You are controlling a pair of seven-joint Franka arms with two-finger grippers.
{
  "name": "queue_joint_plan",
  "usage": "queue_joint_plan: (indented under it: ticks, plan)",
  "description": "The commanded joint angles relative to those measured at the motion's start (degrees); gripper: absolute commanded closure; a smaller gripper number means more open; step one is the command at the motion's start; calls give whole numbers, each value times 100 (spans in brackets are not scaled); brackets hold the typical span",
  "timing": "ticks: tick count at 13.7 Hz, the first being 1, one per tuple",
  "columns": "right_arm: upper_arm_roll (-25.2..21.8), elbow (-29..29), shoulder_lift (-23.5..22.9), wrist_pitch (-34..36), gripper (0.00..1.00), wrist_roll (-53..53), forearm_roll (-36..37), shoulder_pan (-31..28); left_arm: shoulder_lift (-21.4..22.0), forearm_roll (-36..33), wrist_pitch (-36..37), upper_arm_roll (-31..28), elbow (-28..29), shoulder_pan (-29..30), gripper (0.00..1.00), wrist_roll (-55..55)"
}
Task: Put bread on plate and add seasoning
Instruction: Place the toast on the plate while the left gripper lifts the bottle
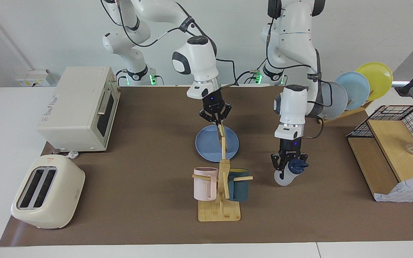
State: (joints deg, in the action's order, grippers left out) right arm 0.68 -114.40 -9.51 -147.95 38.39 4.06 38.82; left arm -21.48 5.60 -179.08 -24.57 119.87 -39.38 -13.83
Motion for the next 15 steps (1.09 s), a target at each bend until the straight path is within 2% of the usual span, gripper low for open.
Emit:
queue_joint_plan:
  ticks: [1, 9, 13, 15]
  plan:
    - [20, -266, 46, -470, 100, 151, 43, -15, 108, 38, 417, -4, -192, 80, 100, 55]
    - [20, -592, 160, -463, 100, 169, 25, -41, 337, 20, 1498, -13, -710, 212, 100, 196]
    - [20, -881, 257, -463, 100, 178, 25, -85, 468, 20, 1797, 40, -824, 361, 100, 923]
    - [20, -1031, 318, -507, 100, 169, 25, -190, 582, 20, 2392, 31, -1060, 396, 100, 1301]
